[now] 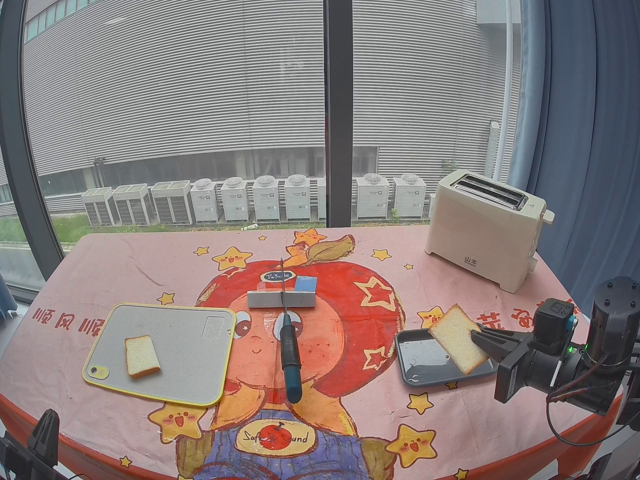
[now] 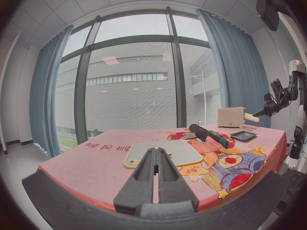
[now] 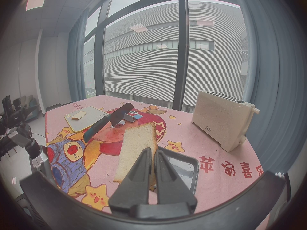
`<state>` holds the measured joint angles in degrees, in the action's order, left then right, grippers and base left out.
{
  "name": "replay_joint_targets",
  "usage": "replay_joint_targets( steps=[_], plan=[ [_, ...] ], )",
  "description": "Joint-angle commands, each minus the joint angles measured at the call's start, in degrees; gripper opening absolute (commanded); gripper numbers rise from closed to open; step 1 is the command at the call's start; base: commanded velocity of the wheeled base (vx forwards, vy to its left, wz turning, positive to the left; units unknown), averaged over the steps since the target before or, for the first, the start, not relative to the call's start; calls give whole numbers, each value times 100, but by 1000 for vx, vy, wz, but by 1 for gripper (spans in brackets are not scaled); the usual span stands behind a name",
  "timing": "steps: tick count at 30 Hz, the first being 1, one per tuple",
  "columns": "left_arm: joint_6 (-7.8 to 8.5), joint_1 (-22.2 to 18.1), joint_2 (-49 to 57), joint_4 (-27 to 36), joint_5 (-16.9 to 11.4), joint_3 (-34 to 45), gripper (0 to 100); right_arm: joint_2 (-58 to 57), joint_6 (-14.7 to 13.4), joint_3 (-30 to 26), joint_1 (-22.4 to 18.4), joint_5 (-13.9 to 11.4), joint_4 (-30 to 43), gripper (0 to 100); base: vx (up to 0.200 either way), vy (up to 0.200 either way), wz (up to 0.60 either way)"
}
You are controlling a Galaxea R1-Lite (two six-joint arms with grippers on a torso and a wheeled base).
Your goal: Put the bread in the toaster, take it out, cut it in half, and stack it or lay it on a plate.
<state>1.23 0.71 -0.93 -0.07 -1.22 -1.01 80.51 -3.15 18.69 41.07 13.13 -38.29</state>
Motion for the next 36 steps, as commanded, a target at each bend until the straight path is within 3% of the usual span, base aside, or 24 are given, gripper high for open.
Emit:
replay_joint_targets(
  steps=[1,36],
  plan=[
    [0,0,93,-1,-1,101,0,35,-2,-6,-3,5,-3,0,-200,0,0],
    [-9,0,93,-10,-10,101,0,448,-353,223,-609,128,-3,0,-11,0,0]
  ],
)
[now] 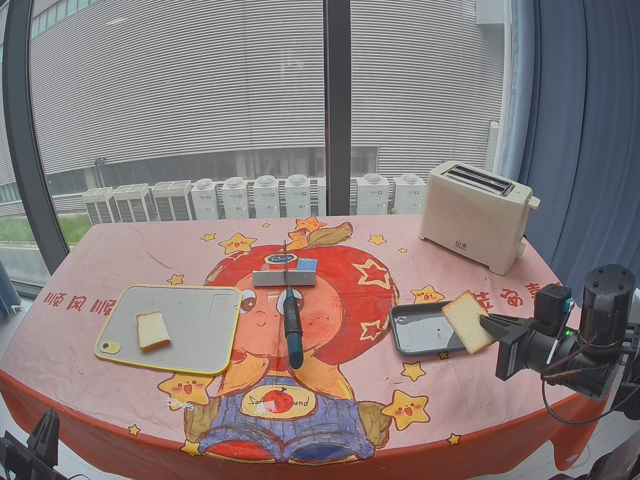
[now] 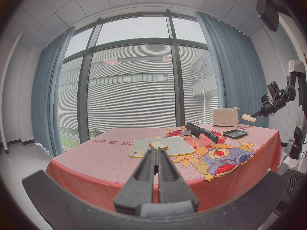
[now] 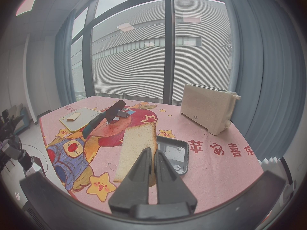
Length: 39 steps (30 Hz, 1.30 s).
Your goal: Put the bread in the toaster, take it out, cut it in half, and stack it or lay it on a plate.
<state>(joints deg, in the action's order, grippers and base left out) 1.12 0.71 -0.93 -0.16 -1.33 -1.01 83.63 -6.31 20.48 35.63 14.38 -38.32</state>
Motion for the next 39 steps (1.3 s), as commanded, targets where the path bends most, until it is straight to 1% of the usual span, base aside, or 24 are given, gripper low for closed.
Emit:
replay_joint_targets(
  steps=[1,10,11,12,13,14,15,17,20,26,28,32,35,36,37,39],
  plan=[
    [2,0,93,7,1,101,0,154,-80,53,-65,12,-1,0,0,0,0],
    [2,0,93,-2,1,101,0,233,-177,114,-65,12,8,0,0,0,0],
    [2,0,93,-2,1,101,0,330,-283,132,-65,12,8,0,0,0,0],
    [2,0,93,-2,1,101,0,330,-283,132,-65,12,8,0,0,0,0],
    [2,0,93,-2,1,101,0,444,-441,176,-65,29,-1,0,0,0,0],
    [2,0,93,-2,1,101,0,444,-441,176,-65,29,-1,0,0,0,0],
    [2,0,93,-2,1,101,0,532,-608,255,-65,56,-1,0,0,0,0],
    [2,0,93,-2,1,101,0,541,-661,299,-144,47,17,0,0,0,0],
    [2,0,93,-2,1,101,0,585,-661,299,-285,47,43,0,0,0,0],
    [2,0,93,7,1,101,0,875,-678,325,-347,47,-1,0,0,0,0],
    [2,0,93,-2,1,101,0,1103,-687,395,-470,47,-9,0,0,0,0],
    [2,0,93,-2,1,101,0,1191,-704,474,-487,38,-9,0,0,0,0],
    [2,0,93,-2,1,101,0,1270,-942,580,-478,56,-9,0,0,0,0],
    [2,0,93,7,1,101,0,1270,-959,589,-478,56,-9,0,0,0,0],
    [2,0,93,-2,1,101,0,1296,-1135,668,-478,56,8,0,0,0,0],
    [2,0,93,-2,1,101,0,1358,-1197,685,-478,56,8,0,0,0,0]
  ],
)
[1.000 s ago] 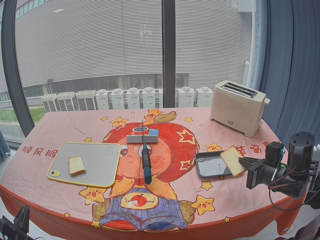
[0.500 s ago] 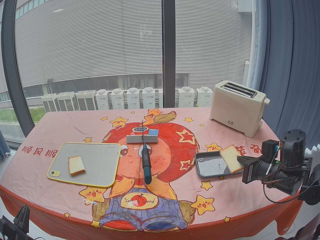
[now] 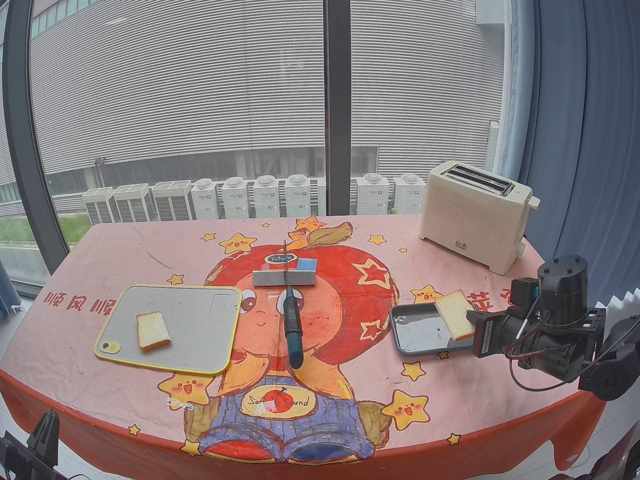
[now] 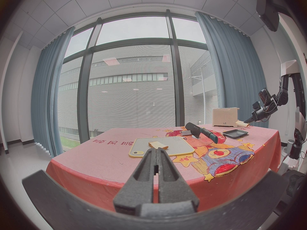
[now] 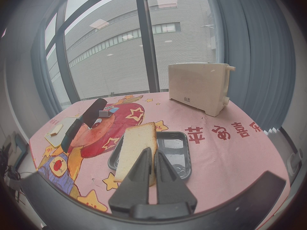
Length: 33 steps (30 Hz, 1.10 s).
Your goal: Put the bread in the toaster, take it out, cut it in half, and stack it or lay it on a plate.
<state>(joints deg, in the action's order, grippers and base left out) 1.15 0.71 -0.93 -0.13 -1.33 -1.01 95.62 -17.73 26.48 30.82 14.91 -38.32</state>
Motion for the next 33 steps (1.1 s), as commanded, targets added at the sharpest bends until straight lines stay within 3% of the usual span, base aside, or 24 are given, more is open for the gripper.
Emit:
replay_joint_targets(
  steps=[1,16,23,33],
  plan=[
    [0,0,93,-4,1,101,0,220,-64,103,3,3,-1,0,0,0,0],
    [0,0,93,-4,1,101,0,571,-64,130,-146,12,-1,0,0,0,0],
    [0,0,93,-4,1,101,0,835,-64,200,-260,249,-9,0,0,0,0],
    [0,0,93,-4,1,101,0,862,-56,209,-296,258,-9,0,0,0,0]
  ],
)
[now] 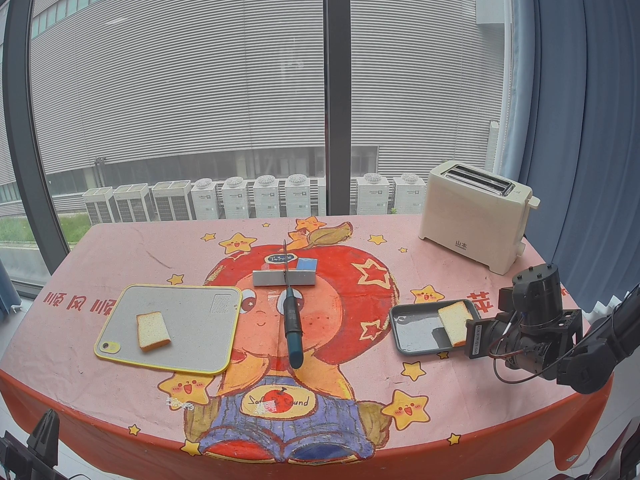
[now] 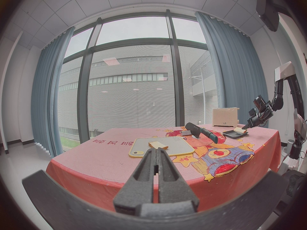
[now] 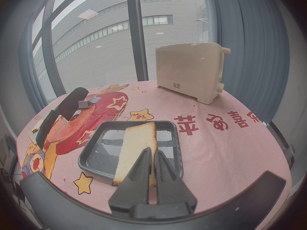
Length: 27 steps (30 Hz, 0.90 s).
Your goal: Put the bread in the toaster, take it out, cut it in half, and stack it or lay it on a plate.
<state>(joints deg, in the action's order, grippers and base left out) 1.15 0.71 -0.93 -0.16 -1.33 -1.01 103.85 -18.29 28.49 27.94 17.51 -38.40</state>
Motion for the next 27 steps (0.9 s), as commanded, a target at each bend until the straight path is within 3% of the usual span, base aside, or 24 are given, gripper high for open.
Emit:
replay_joint_targets(
  steps=[1,27],
  plan=[
    [0,0,93,-2,1,101,0,56,0,16,-8,-2,-1,0,0,0,0],
    [0,0,93,-2,1,101,0,83,9,131,-175,7,-1,0,0,0,0]
  ],
)
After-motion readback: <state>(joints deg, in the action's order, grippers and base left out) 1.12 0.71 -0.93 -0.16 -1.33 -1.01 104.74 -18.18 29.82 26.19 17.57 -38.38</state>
